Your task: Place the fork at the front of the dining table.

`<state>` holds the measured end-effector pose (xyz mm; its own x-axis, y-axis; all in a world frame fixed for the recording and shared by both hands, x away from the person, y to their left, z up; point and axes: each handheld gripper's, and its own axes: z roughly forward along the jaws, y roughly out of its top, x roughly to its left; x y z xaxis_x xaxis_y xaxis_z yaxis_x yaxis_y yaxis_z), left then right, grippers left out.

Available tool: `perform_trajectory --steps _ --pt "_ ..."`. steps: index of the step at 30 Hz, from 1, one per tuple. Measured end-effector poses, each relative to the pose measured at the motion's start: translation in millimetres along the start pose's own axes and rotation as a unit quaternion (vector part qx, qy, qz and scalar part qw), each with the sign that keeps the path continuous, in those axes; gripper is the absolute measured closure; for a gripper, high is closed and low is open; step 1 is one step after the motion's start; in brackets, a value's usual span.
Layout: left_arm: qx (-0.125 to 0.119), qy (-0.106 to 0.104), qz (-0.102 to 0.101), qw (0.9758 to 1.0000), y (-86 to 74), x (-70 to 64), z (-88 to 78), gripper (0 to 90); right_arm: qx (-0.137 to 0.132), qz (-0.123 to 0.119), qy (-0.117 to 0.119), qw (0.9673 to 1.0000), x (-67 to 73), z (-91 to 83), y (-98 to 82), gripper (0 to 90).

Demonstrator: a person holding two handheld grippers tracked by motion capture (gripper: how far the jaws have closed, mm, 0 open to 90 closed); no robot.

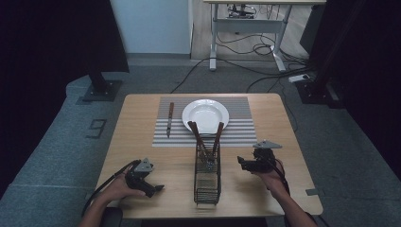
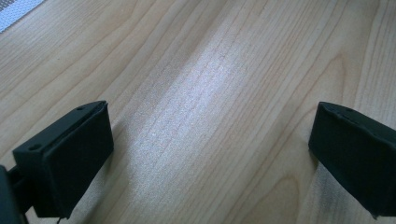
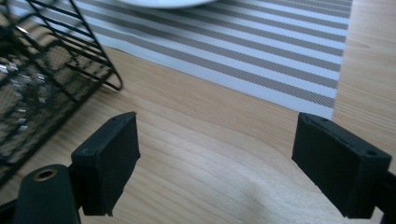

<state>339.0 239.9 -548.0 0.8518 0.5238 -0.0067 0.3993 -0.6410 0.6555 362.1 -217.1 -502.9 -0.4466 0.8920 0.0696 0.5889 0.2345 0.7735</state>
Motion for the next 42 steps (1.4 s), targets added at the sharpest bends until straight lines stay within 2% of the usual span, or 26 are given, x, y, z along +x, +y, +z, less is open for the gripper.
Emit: perform_trajectory --steps 8,15,19,24,38,42 --pt "0.0 0.0 0.0 1.0 0.0 0.0 0.0 0.0 -0.02 0.004 0.025 0.9995 7.6 -11.6 8.4 16.9" --pt "0.0 0.0 0.0 1.0 0.0 0.0 0.0 0.0 -0.054 0.001 0.049 0.9973 16.2 -25.0 21.8 17.4" --pt "0.0 0.0 0.001 1.0 0.0 0.0 0.0 0.0 -0.062 0.0 0.062 0.9961 18.6 -30.0 30.2 18.7" --pt "0.0 0.0 0.001 1.0 0.0 0.0 0.0 0.0 -0.072 0.003 0.067 0.9951 21.7 -33.1 39.6 19.0" --pt "0.0 -0.001 0.0 1.0 -0.1 -0.1 0.0 0.0 -0.085 -0.005 0.08 0.9932 30.1 -35.4 55.1 19.4" --pt "0.0 0.0 0.0 1.0 -0.1 -0.1 0.0 0.0 -0.09 -0.011 0.088 0.992 36.5 -35.3 62.7 19.9"
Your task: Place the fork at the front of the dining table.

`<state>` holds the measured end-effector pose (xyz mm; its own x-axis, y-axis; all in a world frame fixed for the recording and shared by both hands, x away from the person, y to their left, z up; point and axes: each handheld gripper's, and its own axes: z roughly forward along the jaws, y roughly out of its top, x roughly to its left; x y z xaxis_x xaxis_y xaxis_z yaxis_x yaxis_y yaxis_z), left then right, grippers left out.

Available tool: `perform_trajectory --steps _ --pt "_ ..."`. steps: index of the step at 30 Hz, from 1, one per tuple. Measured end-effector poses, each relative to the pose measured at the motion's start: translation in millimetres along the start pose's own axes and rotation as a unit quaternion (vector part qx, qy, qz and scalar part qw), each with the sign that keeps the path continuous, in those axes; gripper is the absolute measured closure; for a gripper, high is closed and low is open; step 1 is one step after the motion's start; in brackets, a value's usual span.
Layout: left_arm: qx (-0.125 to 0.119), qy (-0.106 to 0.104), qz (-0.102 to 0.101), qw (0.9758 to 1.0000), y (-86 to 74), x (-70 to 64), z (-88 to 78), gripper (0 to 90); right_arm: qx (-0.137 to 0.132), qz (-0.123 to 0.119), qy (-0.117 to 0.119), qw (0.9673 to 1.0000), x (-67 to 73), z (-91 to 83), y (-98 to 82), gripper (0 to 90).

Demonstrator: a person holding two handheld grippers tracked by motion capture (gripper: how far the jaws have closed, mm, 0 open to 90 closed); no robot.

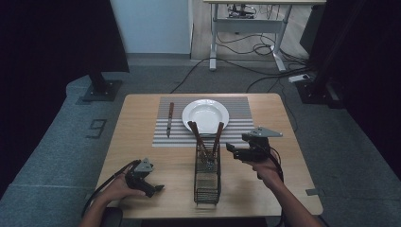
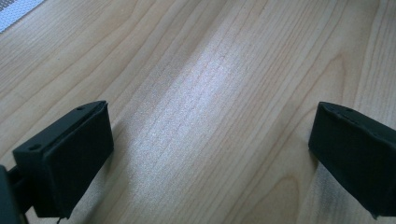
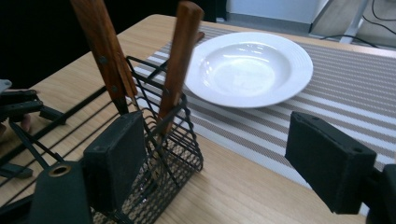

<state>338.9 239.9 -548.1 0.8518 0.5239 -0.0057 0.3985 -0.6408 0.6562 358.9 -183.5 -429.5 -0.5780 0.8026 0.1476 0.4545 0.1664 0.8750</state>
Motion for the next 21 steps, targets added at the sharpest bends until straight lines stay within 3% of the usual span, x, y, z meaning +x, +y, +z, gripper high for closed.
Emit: perform_trajectory --steps 7,21 --pt "0.0 0.0 0.0 1.0 0.0 0.0 0.0 0.0 -0.002 0.006 0.018 0.9998 4.7 5.3 7.8 21.2" --pt "0.0 0.0 0.0 1.0 0.0 -0.1 0.0 0.0 -0.007 -0.005 0.027 0.9996 12.6 17.7 18.2 29.2"
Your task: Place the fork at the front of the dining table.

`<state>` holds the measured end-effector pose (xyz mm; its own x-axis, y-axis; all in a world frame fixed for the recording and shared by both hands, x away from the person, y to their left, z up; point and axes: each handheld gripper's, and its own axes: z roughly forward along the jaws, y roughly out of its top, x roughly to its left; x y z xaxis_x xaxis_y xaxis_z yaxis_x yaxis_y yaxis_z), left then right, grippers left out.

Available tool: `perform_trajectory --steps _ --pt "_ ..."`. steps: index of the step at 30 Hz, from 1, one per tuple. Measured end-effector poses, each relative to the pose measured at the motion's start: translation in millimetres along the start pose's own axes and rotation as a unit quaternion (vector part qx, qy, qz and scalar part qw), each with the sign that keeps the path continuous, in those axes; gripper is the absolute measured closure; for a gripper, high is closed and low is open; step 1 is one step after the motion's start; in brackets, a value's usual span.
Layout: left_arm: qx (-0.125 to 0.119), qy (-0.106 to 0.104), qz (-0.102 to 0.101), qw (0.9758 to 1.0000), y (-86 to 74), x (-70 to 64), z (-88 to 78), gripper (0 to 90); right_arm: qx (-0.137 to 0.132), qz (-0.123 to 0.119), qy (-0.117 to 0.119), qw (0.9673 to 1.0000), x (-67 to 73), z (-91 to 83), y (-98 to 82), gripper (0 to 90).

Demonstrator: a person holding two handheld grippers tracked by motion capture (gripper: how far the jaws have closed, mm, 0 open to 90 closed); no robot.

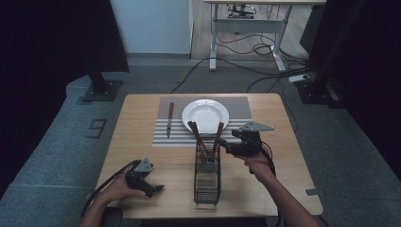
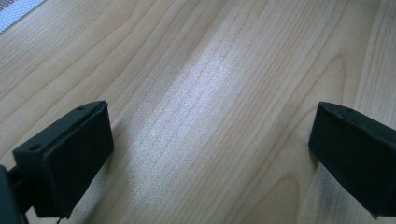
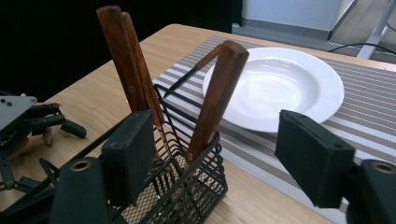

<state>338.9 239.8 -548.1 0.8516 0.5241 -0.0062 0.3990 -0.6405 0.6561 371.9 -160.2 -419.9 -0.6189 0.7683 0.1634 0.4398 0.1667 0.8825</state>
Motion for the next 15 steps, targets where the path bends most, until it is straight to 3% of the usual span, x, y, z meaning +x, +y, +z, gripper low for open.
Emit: perform_trajectory --steps 15 --pt "0.0 0.0 0.0 1.0 0.0 0.0 0.0 0.0 0.006 0.003 -0.002 1.0 0.8 23.3 7.2 45.1"
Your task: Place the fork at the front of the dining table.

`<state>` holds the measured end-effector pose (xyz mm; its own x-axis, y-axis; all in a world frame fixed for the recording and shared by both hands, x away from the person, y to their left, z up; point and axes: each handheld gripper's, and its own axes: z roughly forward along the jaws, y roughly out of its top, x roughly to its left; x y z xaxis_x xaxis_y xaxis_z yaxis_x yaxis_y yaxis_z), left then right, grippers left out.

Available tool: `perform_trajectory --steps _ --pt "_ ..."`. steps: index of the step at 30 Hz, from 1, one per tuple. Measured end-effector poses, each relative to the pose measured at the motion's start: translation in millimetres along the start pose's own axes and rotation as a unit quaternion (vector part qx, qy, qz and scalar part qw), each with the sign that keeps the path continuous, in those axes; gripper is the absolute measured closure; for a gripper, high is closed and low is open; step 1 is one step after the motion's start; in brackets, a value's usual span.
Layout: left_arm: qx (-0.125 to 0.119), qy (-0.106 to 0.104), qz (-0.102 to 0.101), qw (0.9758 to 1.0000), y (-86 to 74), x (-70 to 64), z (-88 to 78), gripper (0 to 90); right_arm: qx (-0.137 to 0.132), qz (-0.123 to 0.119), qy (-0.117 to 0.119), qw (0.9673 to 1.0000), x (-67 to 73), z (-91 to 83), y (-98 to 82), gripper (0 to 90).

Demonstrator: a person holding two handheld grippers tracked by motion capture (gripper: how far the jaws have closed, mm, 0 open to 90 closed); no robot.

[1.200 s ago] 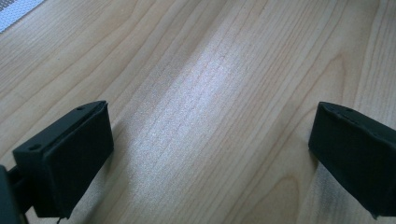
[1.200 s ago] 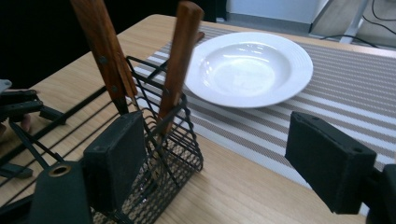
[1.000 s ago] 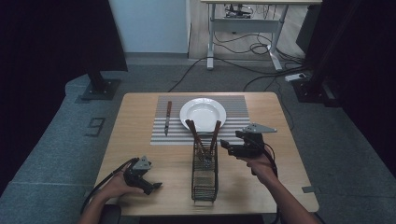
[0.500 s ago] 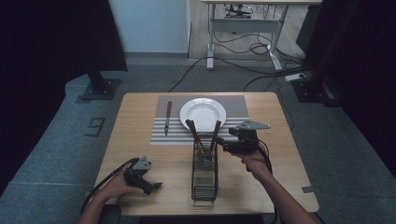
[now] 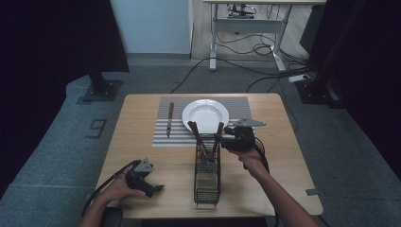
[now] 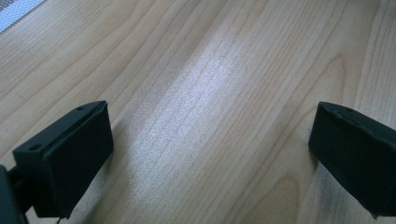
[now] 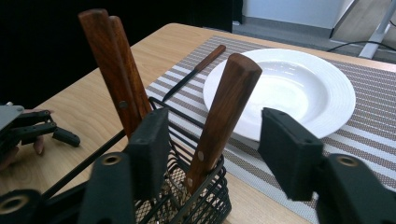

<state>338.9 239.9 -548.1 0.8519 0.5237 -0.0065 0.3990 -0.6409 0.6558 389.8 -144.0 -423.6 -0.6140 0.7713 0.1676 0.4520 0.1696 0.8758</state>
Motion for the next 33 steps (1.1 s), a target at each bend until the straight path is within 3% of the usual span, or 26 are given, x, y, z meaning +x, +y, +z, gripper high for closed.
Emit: perform_trajectory --steps 15,26,33 --pt "0.0 0.0 0.0 1.0 0.0 0.0 0.0 0.0 0.007 -0.003 0.01 0.9999 -1.4 14.9 -4.9 66.1" --pt "0.0 0.0 0.0 1.0 0.0 0.1 0.0 0.0 -0.003 0.02 0.028 0.9994 -7.8 15.2 -7.3 73.8" --pt "0.0 0.0 0.0 1.0 0.0 0.0 0.0 0.0 -0.012 0.042 0.055 0.9975 -12.2 12.3 -8.5 77.8"
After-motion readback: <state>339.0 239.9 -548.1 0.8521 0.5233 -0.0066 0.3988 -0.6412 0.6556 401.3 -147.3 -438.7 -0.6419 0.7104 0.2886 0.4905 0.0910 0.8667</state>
